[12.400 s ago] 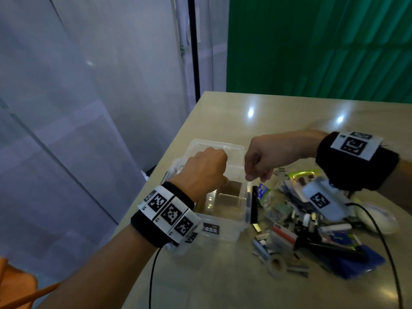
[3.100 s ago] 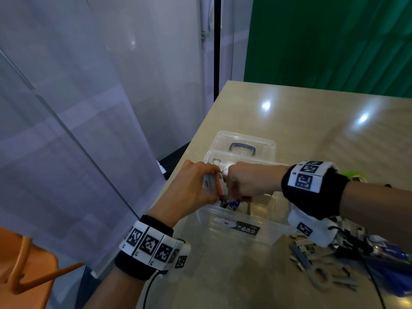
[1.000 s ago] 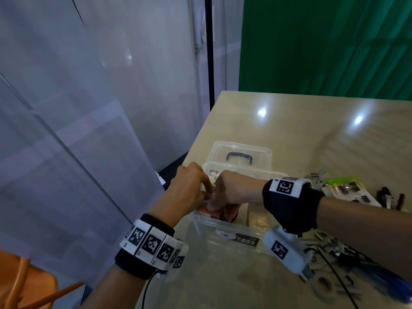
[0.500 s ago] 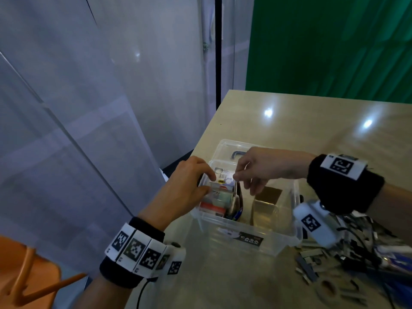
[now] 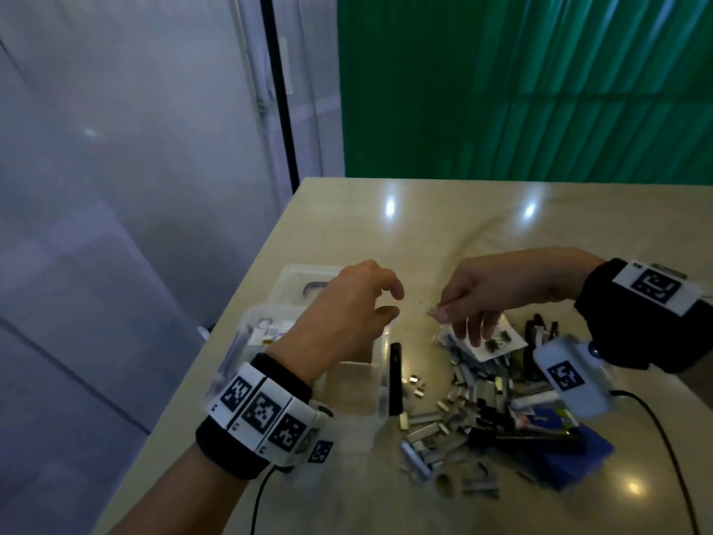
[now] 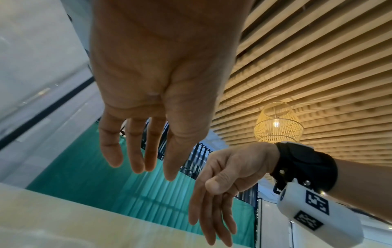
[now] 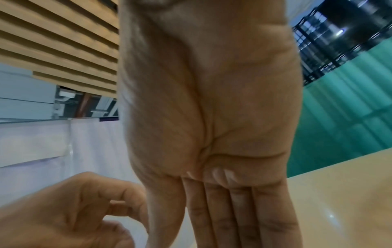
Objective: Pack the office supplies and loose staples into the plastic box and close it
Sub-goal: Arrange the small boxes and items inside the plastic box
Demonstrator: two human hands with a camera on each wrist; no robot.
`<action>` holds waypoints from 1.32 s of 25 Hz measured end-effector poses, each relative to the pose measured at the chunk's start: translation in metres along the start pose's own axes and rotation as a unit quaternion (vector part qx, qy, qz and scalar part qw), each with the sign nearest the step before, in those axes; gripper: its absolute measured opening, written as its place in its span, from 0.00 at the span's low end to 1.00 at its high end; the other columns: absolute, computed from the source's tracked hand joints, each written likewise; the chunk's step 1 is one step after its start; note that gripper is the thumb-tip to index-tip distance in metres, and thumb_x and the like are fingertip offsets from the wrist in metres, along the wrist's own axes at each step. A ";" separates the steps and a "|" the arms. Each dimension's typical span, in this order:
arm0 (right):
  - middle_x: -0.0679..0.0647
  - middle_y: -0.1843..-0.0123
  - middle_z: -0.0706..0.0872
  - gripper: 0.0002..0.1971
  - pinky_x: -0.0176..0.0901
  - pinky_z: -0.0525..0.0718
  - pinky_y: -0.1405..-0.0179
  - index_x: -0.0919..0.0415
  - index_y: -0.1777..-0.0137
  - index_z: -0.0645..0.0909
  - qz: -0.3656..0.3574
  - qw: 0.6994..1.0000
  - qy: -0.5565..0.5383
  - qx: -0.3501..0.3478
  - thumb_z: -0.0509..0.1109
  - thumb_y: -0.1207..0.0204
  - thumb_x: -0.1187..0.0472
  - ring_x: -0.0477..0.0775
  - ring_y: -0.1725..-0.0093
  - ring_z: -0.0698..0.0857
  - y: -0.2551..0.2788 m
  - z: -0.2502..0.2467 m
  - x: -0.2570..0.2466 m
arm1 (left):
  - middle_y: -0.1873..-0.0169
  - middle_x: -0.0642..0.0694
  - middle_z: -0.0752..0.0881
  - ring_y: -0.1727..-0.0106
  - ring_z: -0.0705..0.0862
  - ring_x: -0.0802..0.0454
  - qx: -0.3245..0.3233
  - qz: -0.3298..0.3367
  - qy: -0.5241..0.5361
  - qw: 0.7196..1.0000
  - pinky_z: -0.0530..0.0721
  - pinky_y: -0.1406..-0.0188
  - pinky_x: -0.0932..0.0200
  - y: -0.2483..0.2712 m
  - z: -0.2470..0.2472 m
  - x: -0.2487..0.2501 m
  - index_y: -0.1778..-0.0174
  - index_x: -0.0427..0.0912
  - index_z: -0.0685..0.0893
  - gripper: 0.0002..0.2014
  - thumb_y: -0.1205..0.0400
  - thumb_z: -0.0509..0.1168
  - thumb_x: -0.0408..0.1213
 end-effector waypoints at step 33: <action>0.63 0.53 0.93 0.15 0.58 0.92 0.47 0.70 0.51 0.88 0.024 0.990 -0.103 0.097 0.69 0.14 0.56 0.64 0.50 0.92 0.050 -0.042 0.209 | 0.49 0.38 0.85 0.51 0.86 0.36 -0.067 -0.097 -0.129 0.985 0.84 0.56 0.46 -0.099 0.196 0.064 0.40 0.38 0.76 0.09 0.12 0.57 0.38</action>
Point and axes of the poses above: each hand's wrist, its own y-axis away from the middle knuckle, its own z-axis out of the palm, x = y × z, the point moved 7 cm from there along -y, towards the middle knuckle
